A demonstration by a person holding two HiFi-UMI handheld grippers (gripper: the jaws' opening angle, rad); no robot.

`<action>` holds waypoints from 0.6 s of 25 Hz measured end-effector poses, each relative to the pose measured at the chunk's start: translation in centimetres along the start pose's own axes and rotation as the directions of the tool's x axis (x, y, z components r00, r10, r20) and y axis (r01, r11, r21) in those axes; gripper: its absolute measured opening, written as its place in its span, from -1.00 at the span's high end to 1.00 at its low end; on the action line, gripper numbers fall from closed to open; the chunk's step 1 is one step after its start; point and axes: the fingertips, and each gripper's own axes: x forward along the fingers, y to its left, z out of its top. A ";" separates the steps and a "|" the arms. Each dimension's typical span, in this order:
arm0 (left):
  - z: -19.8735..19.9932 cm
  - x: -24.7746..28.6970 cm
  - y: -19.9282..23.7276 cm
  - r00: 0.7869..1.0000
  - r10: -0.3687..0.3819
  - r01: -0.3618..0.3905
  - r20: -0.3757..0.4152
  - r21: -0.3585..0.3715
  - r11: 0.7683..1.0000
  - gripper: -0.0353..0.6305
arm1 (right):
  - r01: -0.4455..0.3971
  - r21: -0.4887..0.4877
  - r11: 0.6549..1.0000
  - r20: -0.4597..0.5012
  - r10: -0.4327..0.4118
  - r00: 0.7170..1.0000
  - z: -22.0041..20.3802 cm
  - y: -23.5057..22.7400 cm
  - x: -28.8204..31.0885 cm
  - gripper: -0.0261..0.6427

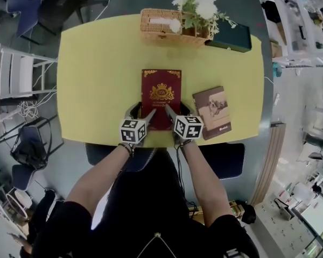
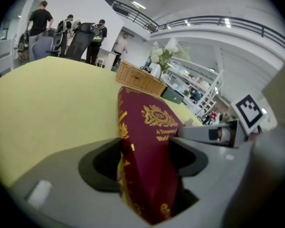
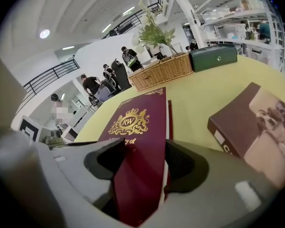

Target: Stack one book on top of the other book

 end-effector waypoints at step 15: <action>1.2 -5.4 3.4 0.994 0.058 -0.056 0.095 -0.024 0.998 -0.10 | -0.023 -0.018 1.000 0.029 0.024 0.999 0.0 6.4 0.4 0.14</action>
